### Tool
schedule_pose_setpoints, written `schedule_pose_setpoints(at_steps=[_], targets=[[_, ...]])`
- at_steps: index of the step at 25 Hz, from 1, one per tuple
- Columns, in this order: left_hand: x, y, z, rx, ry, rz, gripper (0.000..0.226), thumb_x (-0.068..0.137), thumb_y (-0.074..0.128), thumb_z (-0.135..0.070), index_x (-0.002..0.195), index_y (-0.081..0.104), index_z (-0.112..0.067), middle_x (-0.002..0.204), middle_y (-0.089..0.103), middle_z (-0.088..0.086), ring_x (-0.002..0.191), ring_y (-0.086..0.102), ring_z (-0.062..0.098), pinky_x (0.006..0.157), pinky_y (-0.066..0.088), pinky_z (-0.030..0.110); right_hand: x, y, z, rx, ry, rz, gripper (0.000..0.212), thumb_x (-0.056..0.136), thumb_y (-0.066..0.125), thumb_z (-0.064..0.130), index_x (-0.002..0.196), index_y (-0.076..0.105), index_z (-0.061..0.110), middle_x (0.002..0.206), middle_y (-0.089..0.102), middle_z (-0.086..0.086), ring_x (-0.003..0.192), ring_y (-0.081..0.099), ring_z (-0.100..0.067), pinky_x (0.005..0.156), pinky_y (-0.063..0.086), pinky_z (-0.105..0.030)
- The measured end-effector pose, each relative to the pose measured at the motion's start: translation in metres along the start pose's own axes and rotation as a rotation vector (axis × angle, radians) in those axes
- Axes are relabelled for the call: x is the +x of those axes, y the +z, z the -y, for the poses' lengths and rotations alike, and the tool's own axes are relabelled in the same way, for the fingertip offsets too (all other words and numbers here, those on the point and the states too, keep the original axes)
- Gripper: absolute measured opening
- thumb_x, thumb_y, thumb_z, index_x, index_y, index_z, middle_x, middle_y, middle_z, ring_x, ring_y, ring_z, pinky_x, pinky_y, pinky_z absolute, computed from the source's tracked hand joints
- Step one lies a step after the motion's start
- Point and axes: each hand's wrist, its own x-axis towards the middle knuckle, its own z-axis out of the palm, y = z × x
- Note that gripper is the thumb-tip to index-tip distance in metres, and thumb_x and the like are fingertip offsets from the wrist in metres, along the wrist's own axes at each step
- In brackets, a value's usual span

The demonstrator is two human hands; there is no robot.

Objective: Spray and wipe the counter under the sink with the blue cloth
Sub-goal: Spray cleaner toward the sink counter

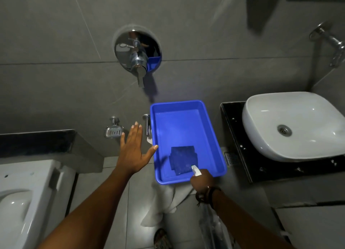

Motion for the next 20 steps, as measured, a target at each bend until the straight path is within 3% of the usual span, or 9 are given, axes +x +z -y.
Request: schedule_pose_setpoints(at_steps=[2, 4, 8, 10, 14, 17, 20], targets=[[-0.002, -0.004, 0.002, -0.022, -0.010, -0.010, 0.108, 0.079, 0.016, -0.086, 0.158, 0.010, -0.012, 0.168, 0.004, 0.004, 0.155, 0.001, 0.016, 0.124, -0.005, 0.047, 0.002, 0.001, 0.005, -0.008, 0.009, 0.009, 0.010, 0.088, 0.053, 0.018, 0.079, 0.050, 0.019, 0.063, 0.045, 0.000, 0.066, 0.045, -0.023, 0.061, 0.035, -0.024], [-0.004, -0.008, 0.005, -0.027, -0.017, -0.030, 0.105, 0.081, 0.019, -0.085, 0.158, 0.008, -0.014, 0.168, 0.004, 0.003, 0.155, 0.000, 0.015, 0.123, -0.007, 0.045, 0.001, 0.002, 0.007, 0.067, 0.057, -0.022, 0.013, 0.089, 0.056, 0.026, 0.080, 0.054, 0.016, 0.071, 0.050, -0.004, 0.068, 0.048, -0.022, 0.065, 0.037, -0.025], [-0.008, -0.013, 0.014, -0.002, -0.028, -0.055, 0.101, 0.084, 0.026, -0.080, 0.158, 0.011, -0.014, 0.168, 0.007, 0.004, 0.155, 0.002, 0.016, 0.123, -0.006, 0.045, -0.009, 0.003, 0.014, 0.146, 0.115, -0.034, 0.034, 0.090, 0.057, 0.029, 0.061, 0.045, 0.016, 0.064, 0.046, -0.004, 0.062, 0.046, -0.021, 0.063, 0.037, -0.027], [-0.009, -0.016, 0.019, -0.008, -0.036, -0.059, 0.101, 0.084, 0.025, -0.080, 0.158, 0.010, -0.013, 0.168, 0.008, 0.005, 0.155, 0.003, 0.017, 0.123, -0.005, 0.046, -0.022, -0.002, 0.024, 0.079, 0.035, 0.017, 0.036, 0.092, 0.053, 0.020, 0.058, 0.040, 0.022, 0.064, 0.043, -0.003, 0.066, 0.044, -0.022, 0.066, 0.034, -0.025], [-0.005, -0.023, 0.019, -0.035, -0.025, -0.051, 0.099, 0.085, 0.028, -0.077, 0.158, 0.008, -0.014, 0.168, 0.005, 0.005, 0.155, 0.001, 0.017, 0.123, -0.008, 0.045, -0.068, -0.032, 0.051, 0.135, -0.201, -0.032, 0.018, 0.081, 0.054, -0.005, 0.088, 0.065, 0.007, 0.088, 0.060, -0.015, 0.081, 0.056, -0.024, 0.066, 0.038, -0.022], [0.013, -0.036, 0.011, -0.064, 0.012, -0.075, 0.099, 0.085, 0.028, -0.078, 0.158, 0.007, -0.014, 0.168, 0.003, 0.004, 0.155, -0.002, 0.016, 0.124, -0.006, 0.047, -0.084, -0.079, 0.101, 0.264, -0.445, -0.114, 0.019, 0.078, 0.054, -0.010, 0.091, 0.064, -0.002, 0.083, 0.060, -0.019, 0.074, 0.055, -0.024, 0.063, 0.044, -0.028], [0.041, -0.054, -0.002, -0.057, 0.060, -0.111, 0.099, 0.085, 0.021, -0.081, 0.158, 0.005, -0.015, 0.168, 0.000, 0.004, 0.155, -0.002, 0.016, 0.125, -0.004, 0.049, -0.068, -0.125, 0.172, 0.448, -0.603, -0.179, 0.021, 0.081, 0.058, -0.007, 0.096, 0.064, 0.008, 0.085, 0.062, -0.010, 0.077, 0.056, -0.018, 0.070, 0.049, -0.031]])
